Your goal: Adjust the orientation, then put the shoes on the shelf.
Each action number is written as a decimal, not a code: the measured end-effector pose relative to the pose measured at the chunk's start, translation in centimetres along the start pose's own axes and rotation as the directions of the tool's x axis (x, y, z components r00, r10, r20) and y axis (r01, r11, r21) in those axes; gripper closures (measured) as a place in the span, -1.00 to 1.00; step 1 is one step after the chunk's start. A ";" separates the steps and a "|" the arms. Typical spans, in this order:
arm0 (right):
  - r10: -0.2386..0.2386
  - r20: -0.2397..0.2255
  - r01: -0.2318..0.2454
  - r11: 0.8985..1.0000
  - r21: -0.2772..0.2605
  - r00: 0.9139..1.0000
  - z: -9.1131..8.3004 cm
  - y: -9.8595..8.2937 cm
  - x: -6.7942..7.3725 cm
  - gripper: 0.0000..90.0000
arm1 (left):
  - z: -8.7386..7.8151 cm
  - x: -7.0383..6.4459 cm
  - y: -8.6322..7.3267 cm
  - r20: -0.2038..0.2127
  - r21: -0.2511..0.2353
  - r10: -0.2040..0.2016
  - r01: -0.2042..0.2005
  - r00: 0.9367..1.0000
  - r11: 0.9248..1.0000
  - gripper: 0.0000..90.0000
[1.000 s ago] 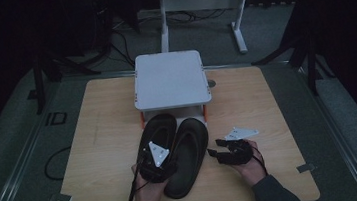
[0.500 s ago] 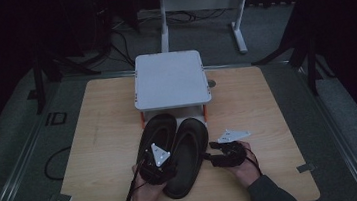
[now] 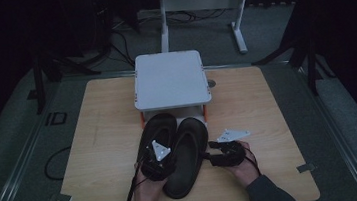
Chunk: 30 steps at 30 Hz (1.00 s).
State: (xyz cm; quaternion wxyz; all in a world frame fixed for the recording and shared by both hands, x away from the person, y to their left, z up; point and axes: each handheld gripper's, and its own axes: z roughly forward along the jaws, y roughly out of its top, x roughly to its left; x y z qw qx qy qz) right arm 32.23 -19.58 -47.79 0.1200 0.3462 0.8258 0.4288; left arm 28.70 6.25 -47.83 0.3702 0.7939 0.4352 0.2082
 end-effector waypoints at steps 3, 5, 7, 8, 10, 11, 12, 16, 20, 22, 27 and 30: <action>0.002 -0.001 -0.002 1.000 -0.004 1.000 0.0 0.0 0.0 0.02 | 0.0 0.0 0.0 0.005 -0.001 0.003 -0.003 1.000 1.000 0.32; 0.002 -0.002 -0.002 1.000 -0.006 1.000 0.0 0.0 0.0 0.02 | 0.0 0.0 0.0 0.007 0.000 0.001 -0.001 1.000 1.000 0.34; 0.004 -0.004 -0.004 1.000 -0.007 1.000 0.0 0.0 0.0 0.02 | 0.0 0.0 0.0 0.008 0.004 -0.001 0.001 1.000 1.000 0.39; 0.004 -0.003 -0.004 1.000 -0.007 1.000 0.0 0.0 0.0 0.02 | -0.1 -0.1 0.0 0.004 0.007 0.002 -0.002 1.000 1.000 0.44; 0.002 -0.001 -0.002 1.000 -0.005 1.000 0.0 0.0 0.0 0.02 | -0.1 -0.3 -0.1 -0.012 0.008 0.001 -0.001 1.000 1.000 0.51; 0.000 0.001 0.000 1.000 -0.006 1.000 0.0 -0.1 0.1 0.02 | -0.2 -0.3 -0.1 -0.014 0.009 -0.007 0.007 1.000 1.000 0.52; -0.001 0.000 0.001 1.000 -0.006 1.000 -0.1 -0.1 0.1 0.02 | -0.2 -0.3 -0.1 -0.014 0.012 -0.011 0.011 1.000 1.000 0.54; -0.004 0.004 0.004 1.000 -0.014 1.000 -0.3 0.0 0.1 0.02 | -0.3 -0.2 -0.1 -0.025 0.010 -0.018 0.018 1.000 1.000 0.58; 0.005 0.011 -0.005 1.000 -0.023 1.000 -0.4 -0.1 -0.2 0.02 | -0.6 0.0 -0.2 -0.055 0.007 -0.031 0.032 0.998 0.999 0.65; 0.008 0.014 -0.007 1.000 -0.022 1.000 -0.5 -0.1 -0.3 0.02 | -0.7 0.3 -0.2 -0.055 0.006 -0.042 0.042 0.998 0.999 0.67; 0.017 0.019 -0.017 1.000 -0.026 1.000 -0.6 -0.2 -0.5 0.02 | -0.8 0.5 -0.2 -0.062 -0.001 -0.052 0.052 0.997 0.999 0.68; 0.025 0.024 -0.025 0.999 -0.023 0.999 -0.6 -0.3 -0.7 0.02 | -0.7 0.6 -0.1 -0.080 -0.002 -0.071 0.071 0.994 0.997 0.68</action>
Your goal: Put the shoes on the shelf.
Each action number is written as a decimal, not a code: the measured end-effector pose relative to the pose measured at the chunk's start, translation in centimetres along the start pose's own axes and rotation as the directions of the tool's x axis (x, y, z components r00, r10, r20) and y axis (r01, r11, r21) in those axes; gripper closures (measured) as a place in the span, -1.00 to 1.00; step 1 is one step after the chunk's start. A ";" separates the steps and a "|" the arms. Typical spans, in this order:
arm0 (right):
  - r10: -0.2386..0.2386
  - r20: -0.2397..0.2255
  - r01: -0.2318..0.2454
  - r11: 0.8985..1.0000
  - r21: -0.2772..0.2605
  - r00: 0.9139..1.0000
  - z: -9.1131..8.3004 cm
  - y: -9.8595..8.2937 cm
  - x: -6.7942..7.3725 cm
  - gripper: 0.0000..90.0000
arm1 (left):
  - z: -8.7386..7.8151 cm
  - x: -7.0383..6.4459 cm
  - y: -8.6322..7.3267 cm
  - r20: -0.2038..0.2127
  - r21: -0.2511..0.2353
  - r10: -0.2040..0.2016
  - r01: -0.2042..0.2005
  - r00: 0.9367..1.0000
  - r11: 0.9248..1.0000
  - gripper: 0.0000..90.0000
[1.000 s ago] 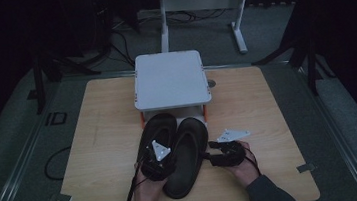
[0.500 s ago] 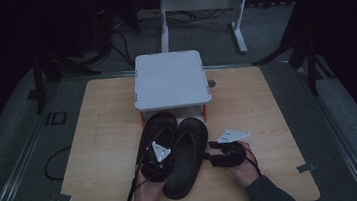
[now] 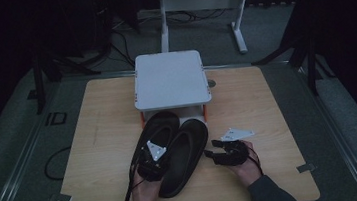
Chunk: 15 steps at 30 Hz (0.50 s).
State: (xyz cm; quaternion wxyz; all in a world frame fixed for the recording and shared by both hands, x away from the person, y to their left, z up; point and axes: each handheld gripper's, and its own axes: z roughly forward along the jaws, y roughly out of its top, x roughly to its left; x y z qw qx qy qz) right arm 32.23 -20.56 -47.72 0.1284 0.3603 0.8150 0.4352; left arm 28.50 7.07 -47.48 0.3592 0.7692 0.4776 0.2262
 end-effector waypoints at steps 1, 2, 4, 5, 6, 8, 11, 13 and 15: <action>0.001 0.000 -0.001 1.000 -0.001 1.000 0.0 0.0 -0.1 0.02 | 0.0 0.1 0.0 -0.003 0.001 -0.003 0.003 1.000 1.000 0.68; 0.001 0.001 -0.001 1.000 -0.003 1.000 -0.1 -0.1 -0.1 0.02 | -0.1 0.2 0.0 -0.010 -0.003 -0.012 0.012 1.000 1.000 0.68; 0.005 0.003 -0.005 1.000 -0.004 1.000 -0.2 -0.1 -0.2 0.02 | -0.2 0.5 -0.1 -0.027 0.000 -0.025 0.025 0.999 1.000 0.68; 0.005 0.003 -0.005 1.000 -0.005 1.000 -0.2 -0.1 -0.2 0.02 | -0.2 0.7 -0.2 -0.037 -0.001 -0.029 0.029 0.999 1.000 0.68; 0.006 0.003 -0.006 1.000 -0.004 1.000 -0.2 -0.1 -0.2 0.02 | -0.3 0.9 -0.2 -0.039 0.001 -0.039 0.039 0.998 0.999 0.68; 0.007 0.004 -0.007 1.000 -0.004 1.000 -0.2 -0.1 -0.3 0.02 | -0.4 1.3 -0.3 -0.044 0.002 -0.045 0.045 0.998 0.999 0.68; 0.009 0.006 -0.009 1.000 -0.002 1.000 -0.2 -0.1 -0.3 0.02 | -0.5 1.4 -0.4 -0.052 0.000 -0.048 0.048 0.997 0.999 0.68; 0.010 0.006 -0.010 1.000 -0.002 1.000 -0.1 -0.1 -0.3 0.02 | -0.6 1.4 -0.3 -0.045 -0.002 -0.051 0.051 0.998 0.999 0.68; 0.010 0.008 -0.010 1.000 -0.003 1.000 -0.1 -0.1 -0.3 0.02 | -0.6 1.3 -0.1 -0.028 -0.008 -0.061 0.061 0.998 0.998 0.69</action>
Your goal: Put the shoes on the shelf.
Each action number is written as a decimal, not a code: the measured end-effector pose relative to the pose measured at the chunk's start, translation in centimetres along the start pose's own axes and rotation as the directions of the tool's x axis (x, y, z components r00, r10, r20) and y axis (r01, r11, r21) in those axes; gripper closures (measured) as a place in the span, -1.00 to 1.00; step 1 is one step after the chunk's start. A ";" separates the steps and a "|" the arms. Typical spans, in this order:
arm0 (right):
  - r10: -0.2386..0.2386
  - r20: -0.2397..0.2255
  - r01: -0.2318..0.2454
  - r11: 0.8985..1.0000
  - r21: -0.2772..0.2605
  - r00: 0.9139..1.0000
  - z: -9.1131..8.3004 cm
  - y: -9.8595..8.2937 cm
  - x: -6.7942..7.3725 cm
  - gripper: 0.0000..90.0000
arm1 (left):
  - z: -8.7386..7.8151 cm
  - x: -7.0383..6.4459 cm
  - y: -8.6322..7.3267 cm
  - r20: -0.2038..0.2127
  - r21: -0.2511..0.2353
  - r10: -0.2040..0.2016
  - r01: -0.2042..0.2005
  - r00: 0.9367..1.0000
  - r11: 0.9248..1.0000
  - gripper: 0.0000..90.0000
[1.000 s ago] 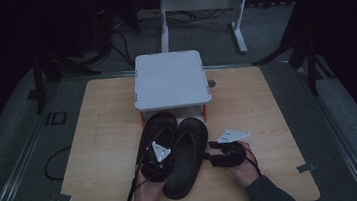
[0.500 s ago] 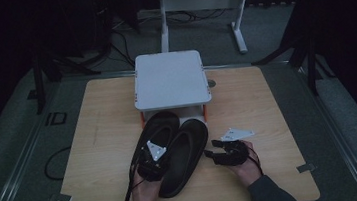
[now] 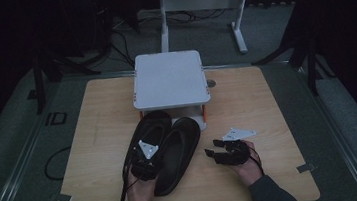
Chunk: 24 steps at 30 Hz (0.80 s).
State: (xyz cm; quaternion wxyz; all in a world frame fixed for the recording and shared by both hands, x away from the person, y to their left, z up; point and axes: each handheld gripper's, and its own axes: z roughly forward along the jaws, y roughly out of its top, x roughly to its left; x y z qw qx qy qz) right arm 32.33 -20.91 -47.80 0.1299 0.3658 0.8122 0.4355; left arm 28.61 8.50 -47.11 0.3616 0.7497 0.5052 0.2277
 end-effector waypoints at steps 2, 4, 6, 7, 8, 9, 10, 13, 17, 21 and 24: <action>0.001 0.001 -0.001 1.000 -0.001 1.000 0.0 0.0 -0.1 0.02 | 0.0 -0.2 0.3 0.005 -0.006 -0.006 0.006 1.000 1.000 0.69; 0.002 0.002 -0.002 1.000 0.000 1.000 0.0 0.0 -0.1 0.02 | 0.0 -0.4 0.7 0.000 -0.016 -0.013 0.013 1.000 1.000 0.69; 0.003 0.003 -0.003 1.000 -0.002 1.000 0.0 0.0 -0.1 0.02 | 0.3 -0.5 1.0 0.001 -0.017 -0.021 0.021 1.000 1.000 0.69; 0.004 0.004 -0.004 1.000 -0.003 1.000 -0.1 0.0 -0.1 0.02 | 0.4 -0.5 1.1 0.000 -0.019 -0.024 0.024 1.000 1.000 0.69; 0.005 0.005 -0.005 1.000 -0.003 1.000 -0.1 0.0 -0.2 0.02 | 0.6 -0.7 1.2 0.000 -0.023 -0.030 0.030 1.000 0.999 0.69; 0.006 0.005 -0.006 1.000 -0.004 1.000 -0.1 0.0 -0.2 0.02 | 0.6 -0.8 1.2 -0.001 -0.026 -0.031 0.031 1.000 0.999 0.69; 0.007 0.006 -0.007 1.000 -0.005 1.000 -0.1 0.0 -0.2 0.02 | 0.8 -0.9 1.3 -0.005 -0.028 -0.038 0.037 0.999 0.999 0.69; 0.012 0.008 -0.012 1.000 -0.004 1.000 -0.2 -0.1 -0.4 0.02 | 1.1 -1.2 1.6 -0.009 -0.039 -0.052 0.052 0.999 0.998 0.69; 0.015 0.011 -0.015 1.000 -0.006 1.000 -0.2 -0.1 -0.6 0.02 | 1.7 -1.6 2.1 -0.020 -0.047 -0.070 0.069 0.997 0.997 0.70; 0.017 0.013 -0.017 1.000 -0.008 1.000 -0.3 -0.2 -0.7 0.02 | 2.2 -2.0 2.5 -0.046 -0.055 -0.078 0.075 0.996 0.996 0.70; 0.017 0.014 -0.017 1.000 -0.009 1.000 -0.4 -0.2 -0.8 0.02 | 2.4 -2.3 2.9 -0.056 -0.070 -0.083 0.079 0.995 0.994 0.70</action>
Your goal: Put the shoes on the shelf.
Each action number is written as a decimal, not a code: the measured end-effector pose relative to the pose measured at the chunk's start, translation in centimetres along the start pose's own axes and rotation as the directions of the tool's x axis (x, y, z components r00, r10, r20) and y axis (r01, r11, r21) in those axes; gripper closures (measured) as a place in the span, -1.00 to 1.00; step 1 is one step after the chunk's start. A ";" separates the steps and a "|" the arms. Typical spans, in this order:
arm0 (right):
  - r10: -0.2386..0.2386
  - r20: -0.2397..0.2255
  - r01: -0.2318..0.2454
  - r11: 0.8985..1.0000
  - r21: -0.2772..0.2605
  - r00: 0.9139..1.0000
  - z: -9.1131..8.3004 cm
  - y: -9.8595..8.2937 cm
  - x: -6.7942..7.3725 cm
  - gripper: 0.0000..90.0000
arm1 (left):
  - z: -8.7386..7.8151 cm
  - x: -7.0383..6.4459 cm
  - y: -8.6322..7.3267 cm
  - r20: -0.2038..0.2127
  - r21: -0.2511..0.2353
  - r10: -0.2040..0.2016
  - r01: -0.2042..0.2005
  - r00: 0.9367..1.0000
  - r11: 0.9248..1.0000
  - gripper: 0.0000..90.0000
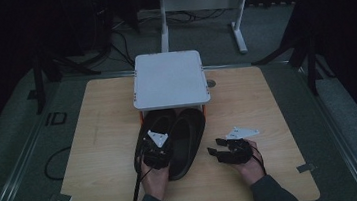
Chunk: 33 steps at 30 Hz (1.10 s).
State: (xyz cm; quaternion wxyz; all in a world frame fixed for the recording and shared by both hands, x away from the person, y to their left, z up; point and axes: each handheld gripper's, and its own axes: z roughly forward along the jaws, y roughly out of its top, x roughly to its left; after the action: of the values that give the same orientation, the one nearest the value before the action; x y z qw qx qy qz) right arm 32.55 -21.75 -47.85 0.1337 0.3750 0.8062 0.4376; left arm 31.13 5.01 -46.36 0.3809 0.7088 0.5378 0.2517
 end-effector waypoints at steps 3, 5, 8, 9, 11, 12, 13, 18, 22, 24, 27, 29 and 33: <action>0.000 0.000 0.000 1.000 0.002 1.000 0.0 0.0 0.0 0.02 | 0.2 -0.2 0.5 -0.022 -0.010 0.006 -0.007 1.000 1.000 0.70; 0.000 -0.001 0.000 1.000 0.002 1.000 0.0 0.0 0.0 0.02 | 0.3 -0.4 0.8 -0.035 -0.021 -0.004 0.003 0.999 1.000 0.70; 0.001 -0.002 -0.001 1.000 0.002 1.000 0.0 0.0 0.0 0.02 | 0.5 -0.6 1.1 -0.065 -0.031 -0.011 0.009 0.998 0.999 0.70; 0.001 -0.002 -0.001 1.000 0.003 1.000 0.0 0.0 0.0 0.02 | 0.5 -0.7 1.1 -0.076 -0.034 -0.009 0.007 0.997 0.999 0.70; 0.002 -0.003 -0.002 1.000 0.004 1.000 0.1 -0.1 0.0 0.01 | 0.7 -0.8 1.3 -0.086 -0.039 -0.009 0.006 0.996 0.999 0.70; 0.002 -0.003 -0.002 1.000 0.003 1.000 0.0 -0.1 0.0 0.01 | 0.8 -0.9 1.5 -0.091 -0.041 -0.007 0.003 0.996 0.999 0.70; 0.002 -0.003 -0.002 1.000 0.003 1.000 0.0 -0.1 0.0 0.01 | 0.9 -1.0 1.6 -0.096 -0.044 -0.007 0.003 0.995 0.999 0.70; 0.003 -0.004 -0.003 1.000 0.000 1.000 0.0 -0.1 -0.1 0.01 | 1.3 -1.1 2.2 -0.107 -0.055 -0.010 0.004 0.994 0.999 0.70; 0.004 -0.004 -0.004 1.000 0.003 1.000 0.0 -0.1 -0.1 0.01 | 1.7 -1.1 2.8 -0.111 -0.071 -0.015 0.007 0.994 0.997 0.70; 0.004 -0.005 -0.004 1.000 0.002 1.000 0.0 -0.1 -0.1 0.01 | 1.9 -1.1 3.0 -0.116 -0.071 -0.013 0.005 0.993 0.997 0.69; 0.007 -0.006 -0.007 1.000 0.003 1.000 0.0 -0.1 -0.1 0.01 | 2.1 -1.1 3.3 -0.121 -0.076 -0.010 0.001 0.993 0.997 0.69; 0.006 -0.005 -0.006 1.000 0.003 1.000 0.0 -0.1 -0.1 0.01 | 2.3 -1.0 3.4 -0.123 -0.080 -0.011 0.001 0.992 0.997 0.69; 0.005 -0.007 -0.005 1.000 0.005 1.000 0.1 -0.1 -0.1 0.01 | 2.6 -1.0 3.6 -0.124 -0.084 -0.012 0.001 0.992 0.996 0.69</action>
State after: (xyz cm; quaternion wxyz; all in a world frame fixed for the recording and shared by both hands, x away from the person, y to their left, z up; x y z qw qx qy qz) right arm 32.57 -21.82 -48.01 0.1290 0.3759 0.8068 0.4372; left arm 34.91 2.89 -44.92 0.3768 0.6732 0.5519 0.3167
